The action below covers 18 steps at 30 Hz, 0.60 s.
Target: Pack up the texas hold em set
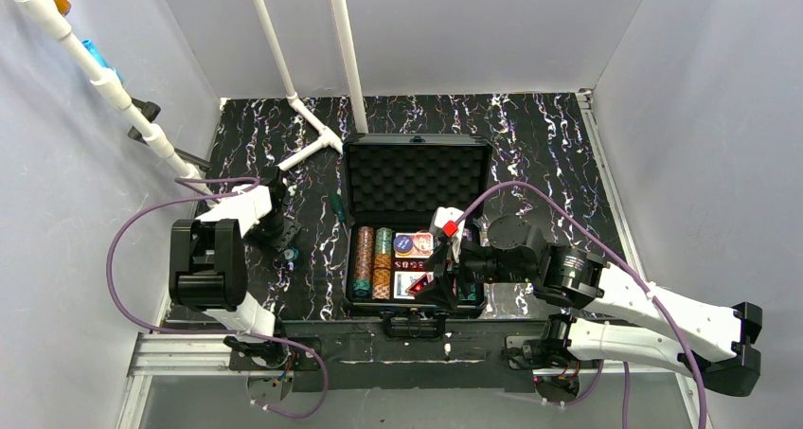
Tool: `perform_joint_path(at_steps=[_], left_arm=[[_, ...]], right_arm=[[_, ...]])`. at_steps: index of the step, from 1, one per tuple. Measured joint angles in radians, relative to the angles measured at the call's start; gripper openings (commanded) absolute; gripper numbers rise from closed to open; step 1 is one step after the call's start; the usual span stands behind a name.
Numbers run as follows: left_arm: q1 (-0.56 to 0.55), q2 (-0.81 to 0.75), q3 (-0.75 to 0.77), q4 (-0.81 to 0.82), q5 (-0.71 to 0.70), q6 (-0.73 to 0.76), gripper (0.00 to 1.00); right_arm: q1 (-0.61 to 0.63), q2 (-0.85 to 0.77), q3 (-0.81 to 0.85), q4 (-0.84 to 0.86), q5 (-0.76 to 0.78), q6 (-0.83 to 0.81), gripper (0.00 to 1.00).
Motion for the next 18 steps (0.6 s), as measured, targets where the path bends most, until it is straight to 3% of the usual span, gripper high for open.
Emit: perform_joint_path(at_steps=[7,11,18], left_arm=[[0.0,-0.031,-0.031,0.01,-0.014,-0.008,0.55],[-0.001,-0.052,-0.052,0.018,-0.013,-0.009,0.64],[-0.013,-0.077,-0.08,0.044,-0.014,-0.023,0.54]], right_arm=[[0.0,0.0,0.0,0.0,0.0,0.0,0.75],[0.0,0.0,0.0,0.0,0.0,0.0,0.75],[0.0,0.0,0.0,0.0,0.0,0.0,0.74]])
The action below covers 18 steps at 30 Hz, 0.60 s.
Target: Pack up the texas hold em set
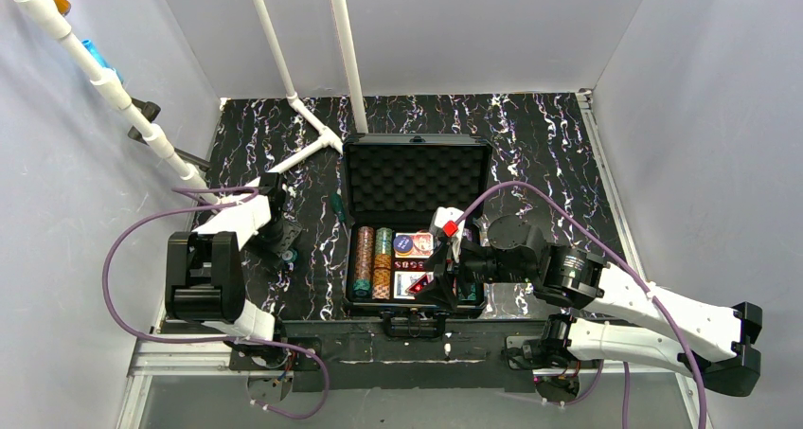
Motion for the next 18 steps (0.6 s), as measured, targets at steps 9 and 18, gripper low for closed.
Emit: perform_joint_path(at_steps=[9,18], left_arm=[[-0.006,-0.017,-0.026,0.06,0.009,-0.002,0.37],[-0.009,-0.06,-0.066,0.103,-0.002,0.005,0.1]], right_arm=[[0.0,0.0,0.0,0.0,0.0,0.0,0.74],[-0.002,0.0,0.0,0.0,0.001,0.0,0.74]])
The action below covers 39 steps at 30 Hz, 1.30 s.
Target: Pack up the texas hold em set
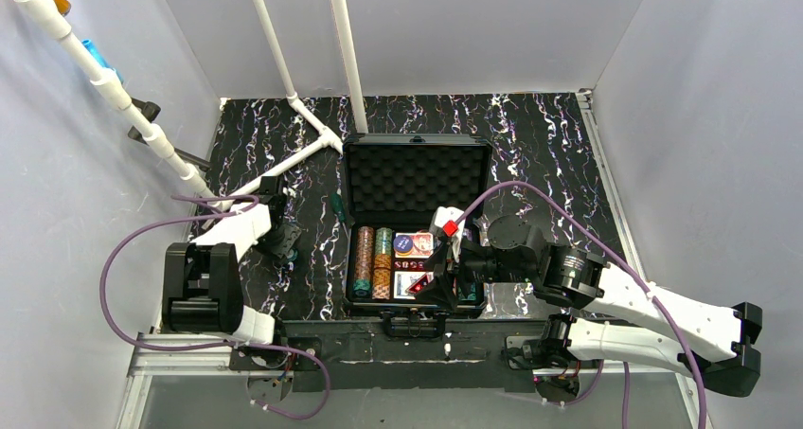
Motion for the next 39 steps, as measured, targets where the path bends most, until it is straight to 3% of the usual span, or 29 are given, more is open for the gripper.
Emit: perform_joint_path(at_steps=[3,22,30,39], left_arm=[[-0.002,-0.012,-0.008,0.005,0.0,0.006,0.0],[-0.019,-0.092,0.036,-0.12,0.021,0.09,0.0],[-0.14,-0.15,0.136,-0.211,0.123,0.076,0.0],[-0.202,-0.281,0.211,-0.297,0.282,-0.051,0.0]], right_arm=[[0.0,0.001,0.0,0.0,0.0,0.001,0.74],[-0.081,0.055,-0.012,0.025,-0.015,0.071,0.74],[-0.226,0.076,-0.041,0.094,-0.026,0.231,0.73],[-0.233,0.143,-0.143,0.277,0.066,0.472,0.74]])
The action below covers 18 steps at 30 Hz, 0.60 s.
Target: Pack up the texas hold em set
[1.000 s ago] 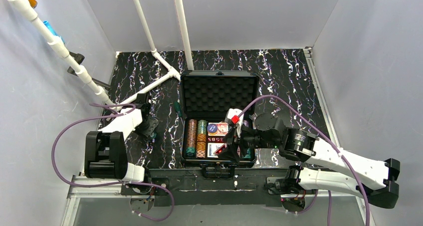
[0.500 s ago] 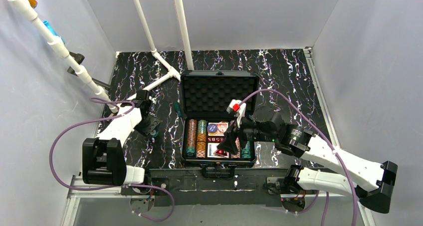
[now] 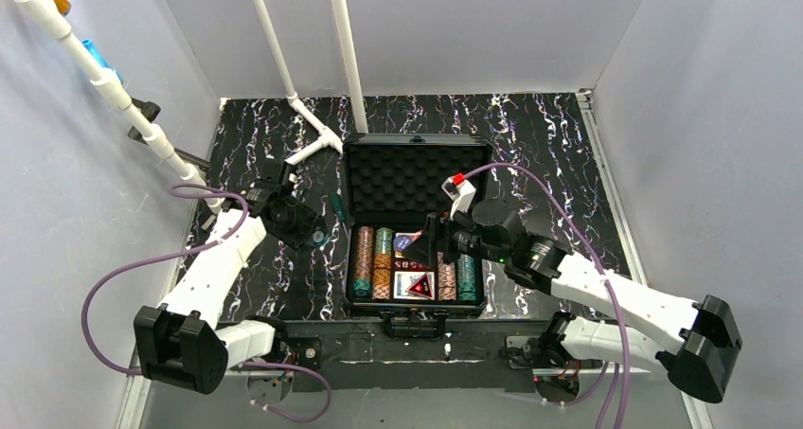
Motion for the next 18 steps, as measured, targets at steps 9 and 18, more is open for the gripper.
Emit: perform_joint_path(at_steps=[9,18], left_arm=[[-0.012,-0.02,0.029,-0.016,0.122,-0.078,0.0],[-0.019,-0.051,0.03,-0.016,0.209,-0.121,0.0]], right_arm=[[0.062,0.249,-0.034,0.293,0.102,0.142,0.73],[0.113,0.473,0.082,0.422,0.125,0.139,0.72]])
